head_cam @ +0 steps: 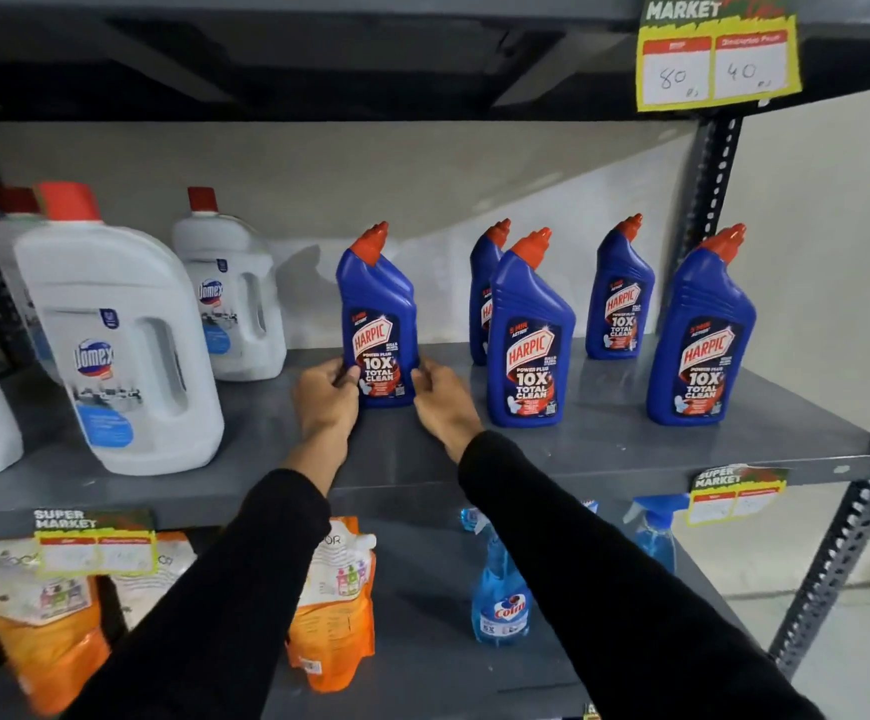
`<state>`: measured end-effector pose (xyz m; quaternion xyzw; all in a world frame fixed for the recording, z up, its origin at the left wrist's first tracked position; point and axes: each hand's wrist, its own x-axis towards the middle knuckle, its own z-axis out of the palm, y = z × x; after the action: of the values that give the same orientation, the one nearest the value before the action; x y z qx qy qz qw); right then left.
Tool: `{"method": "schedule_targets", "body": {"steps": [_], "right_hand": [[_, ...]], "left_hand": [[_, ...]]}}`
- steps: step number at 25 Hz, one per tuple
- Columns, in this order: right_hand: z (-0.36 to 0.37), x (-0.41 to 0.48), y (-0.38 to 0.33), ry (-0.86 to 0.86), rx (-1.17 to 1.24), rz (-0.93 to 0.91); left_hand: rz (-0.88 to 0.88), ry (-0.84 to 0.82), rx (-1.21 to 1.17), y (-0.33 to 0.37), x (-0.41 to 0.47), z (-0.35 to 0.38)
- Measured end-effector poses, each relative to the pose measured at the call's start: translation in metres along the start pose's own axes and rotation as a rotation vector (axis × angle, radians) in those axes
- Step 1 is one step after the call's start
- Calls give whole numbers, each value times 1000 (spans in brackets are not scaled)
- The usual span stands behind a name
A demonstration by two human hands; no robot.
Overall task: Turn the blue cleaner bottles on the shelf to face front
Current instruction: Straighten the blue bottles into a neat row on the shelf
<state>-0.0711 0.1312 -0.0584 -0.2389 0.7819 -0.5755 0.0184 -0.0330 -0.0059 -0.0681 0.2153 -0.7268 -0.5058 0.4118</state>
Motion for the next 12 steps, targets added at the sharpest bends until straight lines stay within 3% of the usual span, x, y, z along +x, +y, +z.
{"method": "schedule_targets", "body": {"steps": [12], "right_hand": [[-17, -39, -5, 100, -50, 4]], "left_hand": [[-39, -72, -23, 17, -35, -26]]}}
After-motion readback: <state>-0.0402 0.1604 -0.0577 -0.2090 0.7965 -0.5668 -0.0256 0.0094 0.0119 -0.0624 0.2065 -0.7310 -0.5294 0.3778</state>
